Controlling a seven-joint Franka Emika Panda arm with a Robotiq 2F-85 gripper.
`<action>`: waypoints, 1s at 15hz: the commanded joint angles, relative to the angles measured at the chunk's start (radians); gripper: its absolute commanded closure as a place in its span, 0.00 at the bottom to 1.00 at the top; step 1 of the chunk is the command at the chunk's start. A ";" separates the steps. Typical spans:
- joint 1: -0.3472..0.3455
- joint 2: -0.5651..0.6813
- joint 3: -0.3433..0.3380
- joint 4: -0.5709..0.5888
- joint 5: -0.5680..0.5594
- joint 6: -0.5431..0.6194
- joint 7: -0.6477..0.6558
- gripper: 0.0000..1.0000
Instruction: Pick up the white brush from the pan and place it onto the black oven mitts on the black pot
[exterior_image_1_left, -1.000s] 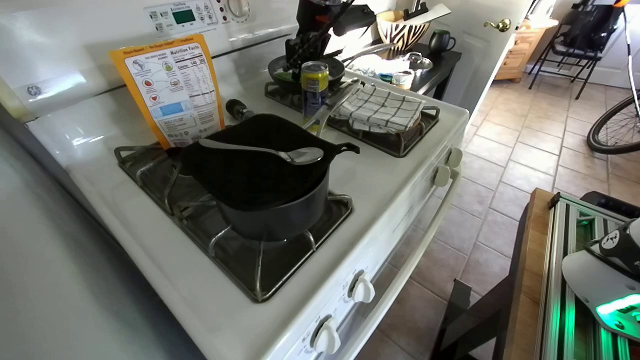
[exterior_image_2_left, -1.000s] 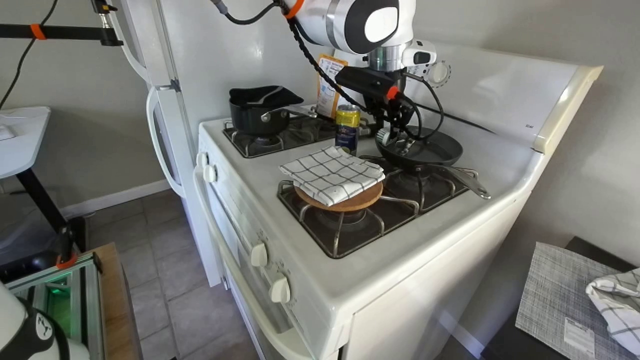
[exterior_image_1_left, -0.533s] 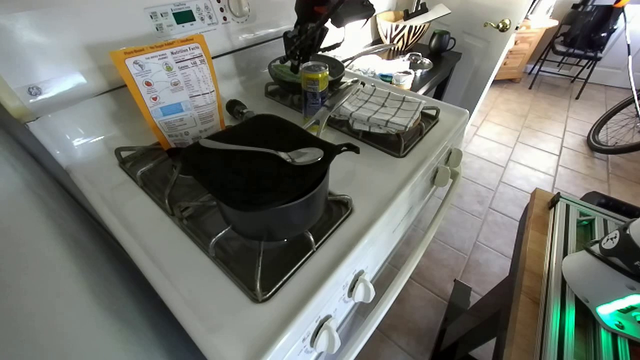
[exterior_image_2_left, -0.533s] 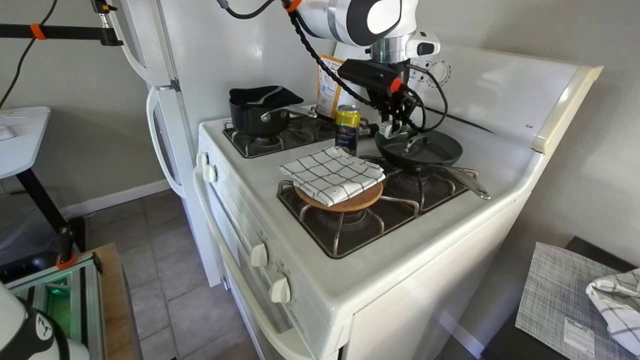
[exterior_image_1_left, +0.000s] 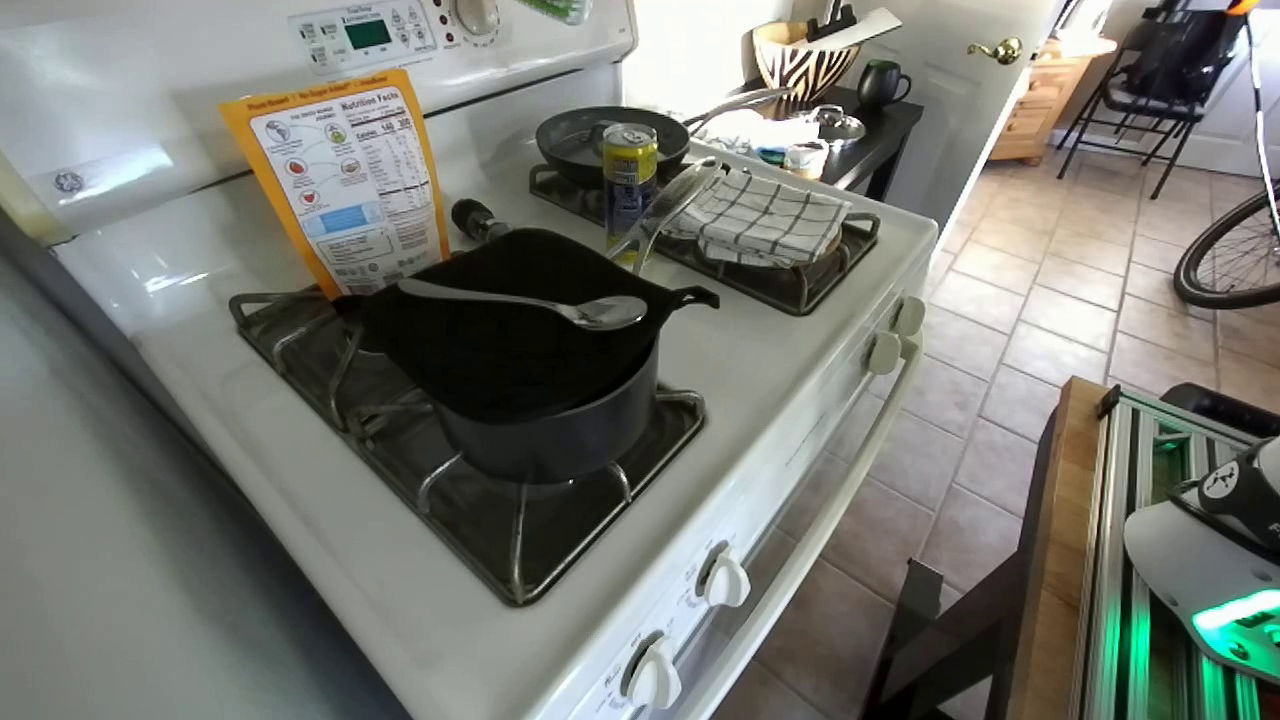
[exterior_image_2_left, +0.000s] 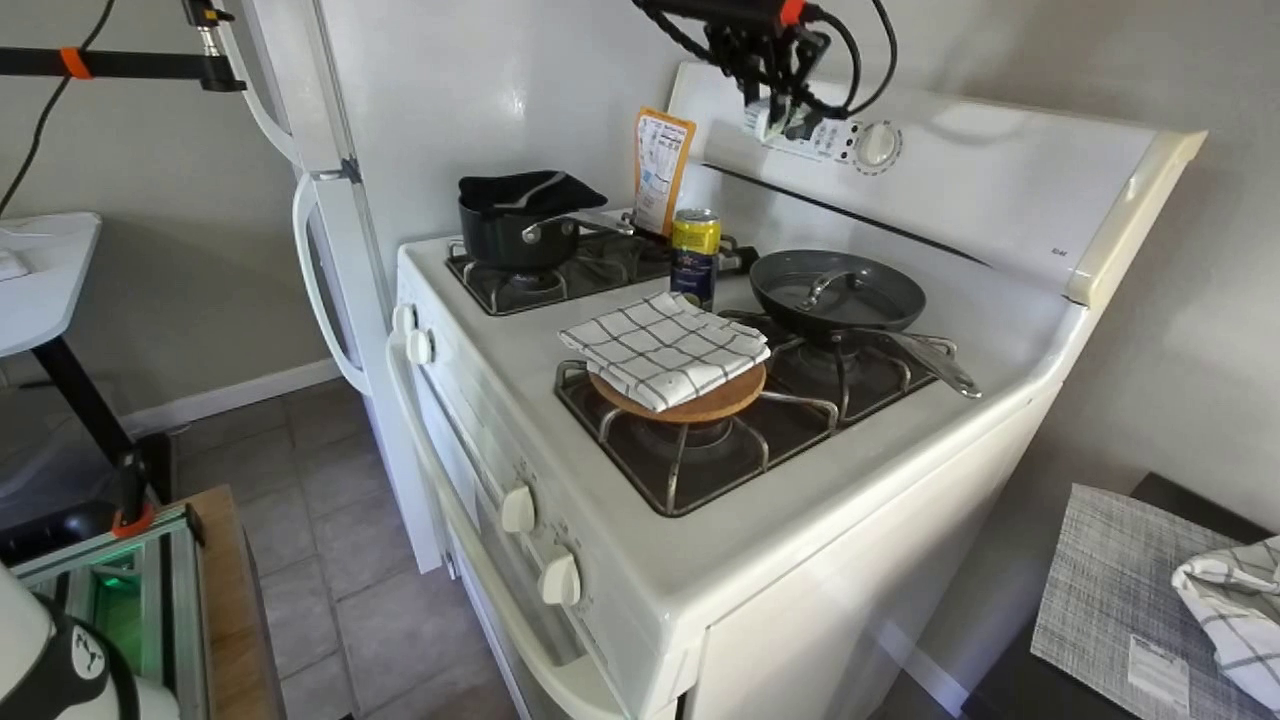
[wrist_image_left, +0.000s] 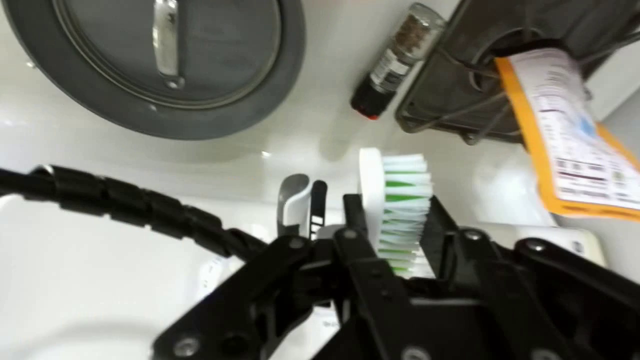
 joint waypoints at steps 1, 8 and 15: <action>-0.001 -0.182 0.039 -0.100 0.196 -0.091 -0.194 0.92; 0.050 -0.248 -0.010 -0.060 0.338 -0.217 -0.312 0.68; 0.119 -0.277 0.022 -0.065 0.279 -0.317 -0.404 0.92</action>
